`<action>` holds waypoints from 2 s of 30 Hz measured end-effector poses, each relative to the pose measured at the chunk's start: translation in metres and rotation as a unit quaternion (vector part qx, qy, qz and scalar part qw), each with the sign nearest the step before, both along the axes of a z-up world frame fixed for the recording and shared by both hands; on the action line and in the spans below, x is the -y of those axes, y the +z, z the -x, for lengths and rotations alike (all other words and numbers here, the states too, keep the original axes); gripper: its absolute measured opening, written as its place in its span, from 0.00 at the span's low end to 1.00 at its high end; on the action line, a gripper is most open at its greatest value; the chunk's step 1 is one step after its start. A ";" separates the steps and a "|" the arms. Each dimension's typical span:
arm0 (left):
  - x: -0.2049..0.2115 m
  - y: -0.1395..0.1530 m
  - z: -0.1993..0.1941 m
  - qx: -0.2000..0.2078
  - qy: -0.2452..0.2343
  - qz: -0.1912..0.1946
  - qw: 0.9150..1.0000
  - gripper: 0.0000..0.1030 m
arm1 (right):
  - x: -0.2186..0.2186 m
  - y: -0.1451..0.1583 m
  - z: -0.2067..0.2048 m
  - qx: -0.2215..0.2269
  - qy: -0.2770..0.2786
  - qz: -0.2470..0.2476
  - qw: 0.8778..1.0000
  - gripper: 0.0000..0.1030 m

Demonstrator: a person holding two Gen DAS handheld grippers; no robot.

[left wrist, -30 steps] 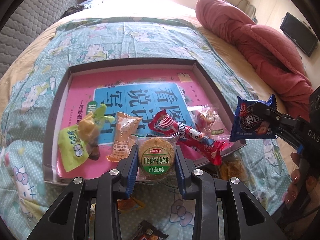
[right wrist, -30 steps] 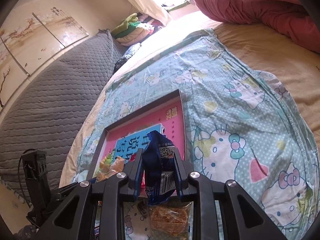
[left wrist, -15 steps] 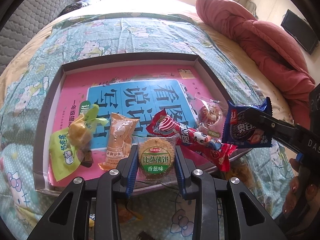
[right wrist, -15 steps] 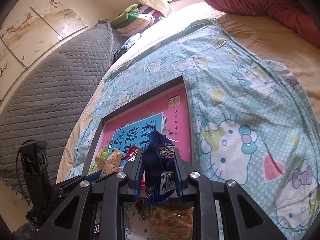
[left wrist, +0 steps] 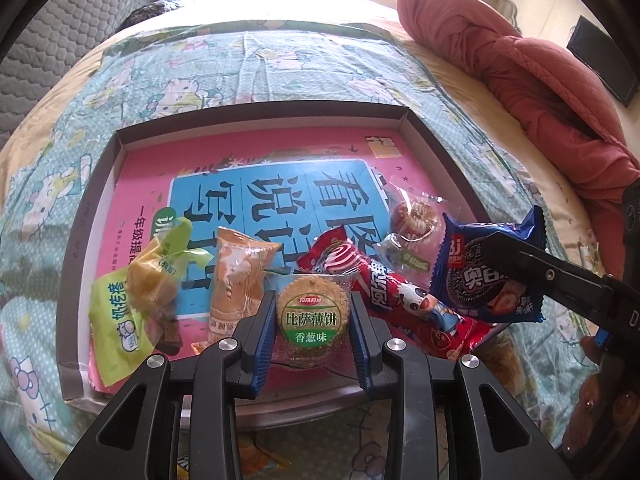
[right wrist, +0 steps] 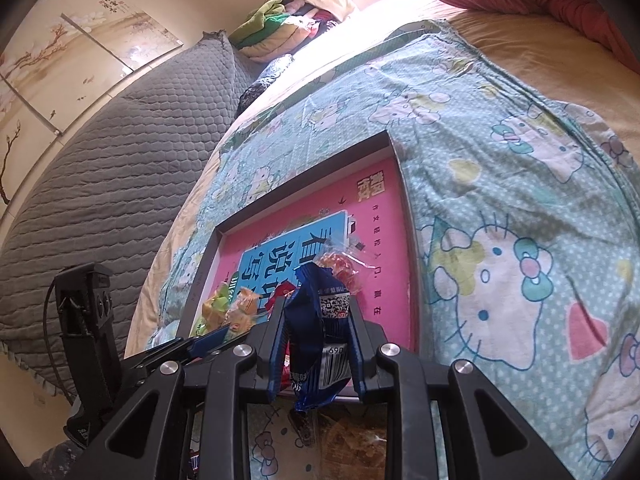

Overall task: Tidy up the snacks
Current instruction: 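Carry the blue packet over the box with the right tool while the left carries the cracker packet, then lower and release the blue packet with the right tool while the left releases the cracker packet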

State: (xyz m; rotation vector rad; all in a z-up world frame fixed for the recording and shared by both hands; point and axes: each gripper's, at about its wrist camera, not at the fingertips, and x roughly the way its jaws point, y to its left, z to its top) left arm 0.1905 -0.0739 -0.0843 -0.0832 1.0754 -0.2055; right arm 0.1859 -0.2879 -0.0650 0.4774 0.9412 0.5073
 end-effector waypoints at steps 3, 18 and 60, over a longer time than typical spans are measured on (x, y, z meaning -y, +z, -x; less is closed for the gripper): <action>0.001 -0.002 -0.004 -0.005 0.000 0.002 1.000 0.34 | -0.003 -0.004 -0.003 -0.006 0.005 -0.004 1.000 0.27; 0.007 0.002 -0.027 0.005 -0.005 -0.014 1.000 0.34 | -0.019 -0.011 -0.015 -0.016 0.027 -0.015 0.999 0.27; 0.003 0.001 -0.003 0.019 0.010 -0.053 0.998 0.34 | -0.006 -0.006 -0.014 -0.033 0.005 -0.015 0.999 0.31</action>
